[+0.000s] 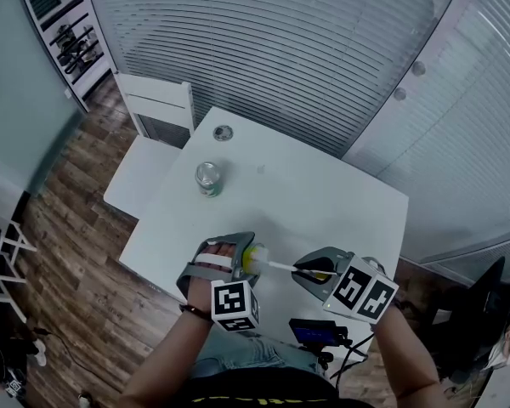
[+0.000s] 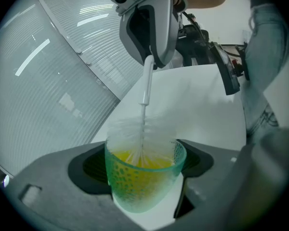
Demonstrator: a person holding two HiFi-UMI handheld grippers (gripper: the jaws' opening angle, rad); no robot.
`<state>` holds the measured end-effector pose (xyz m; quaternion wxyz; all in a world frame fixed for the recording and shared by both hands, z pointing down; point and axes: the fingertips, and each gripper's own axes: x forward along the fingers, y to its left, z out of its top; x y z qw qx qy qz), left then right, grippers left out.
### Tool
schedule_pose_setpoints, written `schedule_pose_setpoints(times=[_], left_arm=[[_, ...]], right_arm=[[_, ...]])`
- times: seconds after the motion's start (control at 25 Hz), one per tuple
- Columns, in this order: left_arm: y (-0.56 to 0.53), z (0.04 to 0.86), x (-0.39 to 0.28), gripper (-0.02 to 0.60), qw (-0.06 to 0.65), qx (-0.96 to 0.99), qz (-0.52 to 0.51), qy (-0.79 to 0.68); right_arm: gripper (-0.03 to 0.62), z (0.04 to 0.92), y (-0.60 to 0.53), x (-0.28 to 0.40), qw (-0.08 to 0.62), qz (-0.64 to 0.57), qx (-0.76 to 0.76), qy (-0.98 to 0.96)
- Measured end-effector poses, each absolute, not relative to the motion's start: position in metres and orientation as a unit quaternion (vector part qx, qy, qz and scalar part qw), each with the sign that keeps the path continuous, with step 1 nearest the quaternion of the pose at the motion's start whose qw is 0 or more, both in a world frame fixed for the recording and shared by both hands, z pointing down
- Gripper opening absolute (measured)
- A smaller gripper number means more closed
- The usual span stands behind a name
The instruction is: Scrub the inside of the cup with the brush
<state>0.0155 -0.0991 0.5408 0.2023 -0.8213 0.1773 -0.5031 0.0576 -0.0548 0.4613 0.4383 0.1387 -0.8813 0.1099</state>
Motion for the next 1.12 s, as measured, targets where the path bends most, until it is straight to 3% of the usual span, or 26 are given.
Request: schedule_pose_setpoints(times=[0.52, 1.12], left_arm=[[-0.101, 0.543, 0.007, 0.417, 0.194, -0.821, -0.505, 0.183], [-0.096, 0.532, 0.017, 0.417, 0.193, -0.831, -0.489, 0.181]], right_arm=[[0.037, 0.451, -0.058, 0.065, 0.459, 0.031, 0.16, -0.873], [0.035, 0.465, -0.058, 0.066, 0.469, 0.038, 0.166, -0.866]])
